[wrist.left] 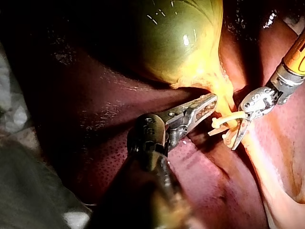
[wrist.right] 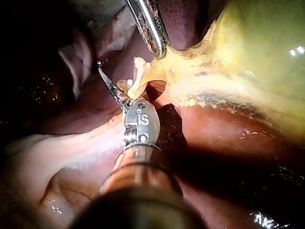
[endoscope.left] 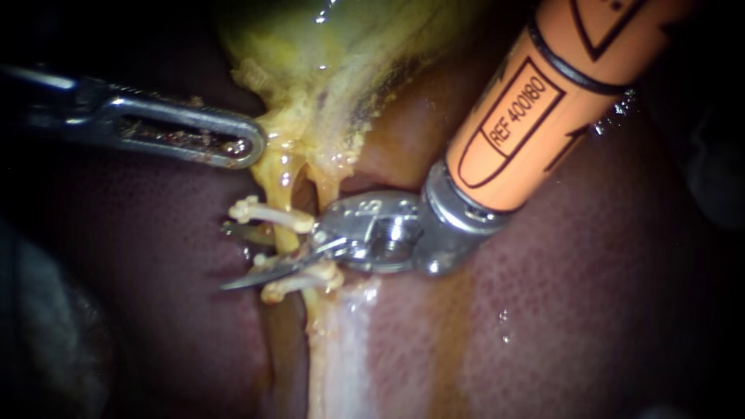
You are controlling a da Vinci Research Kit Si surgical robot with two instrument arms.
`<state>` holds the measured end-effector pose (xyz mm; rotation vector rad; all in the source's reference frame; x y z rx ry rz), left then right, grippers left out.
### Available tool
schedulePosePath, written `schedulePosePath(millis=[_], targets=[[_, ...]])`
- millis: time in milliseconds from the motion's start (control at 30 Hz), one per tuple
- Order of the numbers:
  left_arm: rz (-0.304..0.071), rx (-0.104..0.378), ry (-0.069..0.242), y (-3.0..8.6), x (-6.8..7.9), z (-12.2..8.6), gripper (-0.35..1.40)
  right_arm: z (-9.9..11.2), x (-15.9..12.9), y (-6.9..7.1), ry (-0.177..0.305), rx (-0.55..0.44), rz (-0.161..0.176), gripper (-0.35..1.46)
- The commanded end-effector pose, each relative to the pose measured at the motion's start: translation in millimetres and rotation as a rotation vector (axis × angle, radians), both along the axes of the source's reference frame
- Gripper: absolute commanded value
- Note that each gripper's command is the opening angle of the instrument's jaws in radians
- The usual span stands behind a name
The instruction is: Go to the cutting position left tube
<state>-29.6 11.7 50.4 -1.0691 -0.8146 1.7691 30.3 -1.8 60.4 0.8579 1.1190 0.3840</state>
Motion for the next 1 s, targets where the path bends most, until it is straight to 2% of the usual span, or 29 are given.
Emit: schedulePosePath(millis=[33,333,567,1000], targets=[[0.000,0.000,0.000,0.0,0.0,0.0,-0.35,-0.2,0.1,0.0,0.002,0.001,0.001,1.38],[0.001,0.000,-0.001,0.0,0.2,0.0,-0.35,-3.2,1.0,-0.2,0.034,0.021,0.011,1.40],[0.002,0.000,-0.001,0.0,0.3,0.0,-0.35,-5.3,1.2,0.1,0.059,0.045,0.023,1.40],[0.002,0.000,-0.001,0.0,0.3,0.1,-0.35,-5.4,1.1,0.2,0.057,0.064,0.027,1.40]])
